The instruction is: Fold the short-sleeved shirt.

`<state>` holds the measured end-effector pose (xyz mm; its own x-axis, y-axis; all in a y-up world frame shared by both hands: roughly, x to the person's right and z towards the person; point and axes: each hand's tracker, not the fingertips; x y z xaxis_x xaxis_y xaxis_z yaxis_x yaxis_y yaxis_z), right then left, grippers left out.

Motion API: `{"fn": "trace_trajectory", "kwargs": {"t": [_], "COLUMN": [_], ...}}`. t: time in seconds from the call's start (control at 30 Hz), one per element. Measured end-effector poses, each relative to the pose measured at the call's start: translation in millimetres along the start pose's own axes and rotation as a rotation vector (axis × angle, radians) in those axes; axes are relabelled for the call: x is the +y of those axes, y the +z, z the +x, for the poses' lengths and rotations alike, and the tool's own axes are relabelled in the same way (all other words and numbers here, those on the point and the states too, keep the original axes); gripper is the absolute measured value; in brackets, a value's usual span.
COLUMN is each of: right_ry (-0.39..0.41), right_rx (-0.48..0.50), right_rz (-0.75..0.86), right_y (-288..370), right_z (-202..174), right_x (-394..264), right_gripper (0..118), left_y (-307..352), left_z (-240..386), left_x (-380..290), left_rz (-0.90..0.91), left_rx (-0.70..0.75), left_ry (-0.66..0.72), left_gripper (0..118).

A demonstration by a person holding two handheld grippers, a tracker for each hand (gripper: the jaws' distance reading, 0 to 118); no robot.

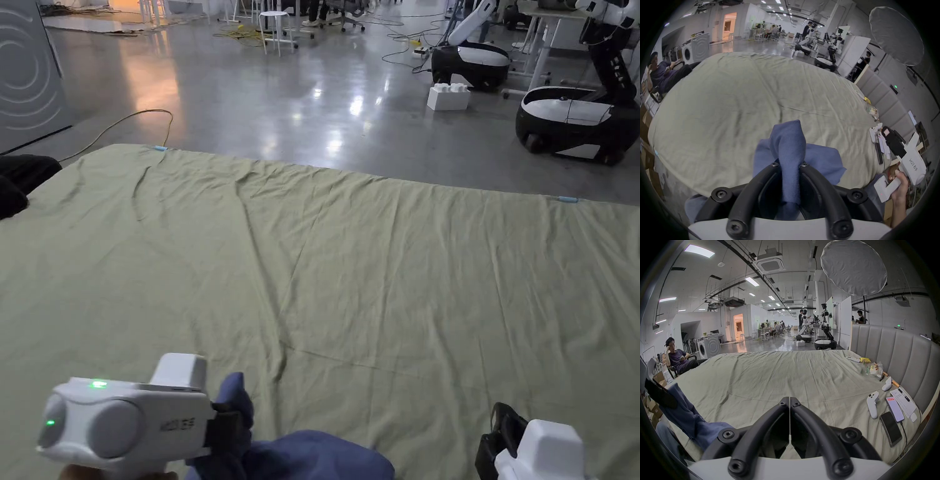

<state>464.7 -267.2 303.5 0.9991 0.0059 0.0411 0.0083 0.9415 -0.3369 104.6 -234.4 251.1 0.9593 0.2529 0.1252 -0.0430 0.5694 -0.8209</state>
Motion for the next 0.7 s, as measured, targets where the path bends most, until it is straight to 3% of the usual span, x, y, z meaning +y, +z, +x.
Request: {"fn": "trace_trajectory", "kwargs": {"t": [0.37, 0.6, 0.63, 0.7], "right_ry": [-0.001, -0.004, -0.005, -0.007], "right_rx": [-0.017, -0.033, -0.033, -0.035], "right_rz": [-0.016, -0.029, -0.032, -0.036], "right_y": [6.0, 6.0, 5.9, 6.0], "right_z": [14.6, 21.9, 22.4, 23.7], "right_x": [-4.8, -8.6, -9.0, -9.7], "right_gripper": [1, 1, 1, 1], "left_y": [-63.4, -80.4, -81.9, -80.3], "left_z": [88.2, 113.5, 114.6, 112.9], "left_x": [-20.9, -27.3, -27.5, -29.2], "left_rz": [-0.096, -0.122, -0.135, -0.154], "left_rx": [-0.019, -0.002, -0.009, -0.070], "left_ry": [-0.137, -0.180, -0.178, -0.158], "left_gripper": [14, 15, 17, 33]}}
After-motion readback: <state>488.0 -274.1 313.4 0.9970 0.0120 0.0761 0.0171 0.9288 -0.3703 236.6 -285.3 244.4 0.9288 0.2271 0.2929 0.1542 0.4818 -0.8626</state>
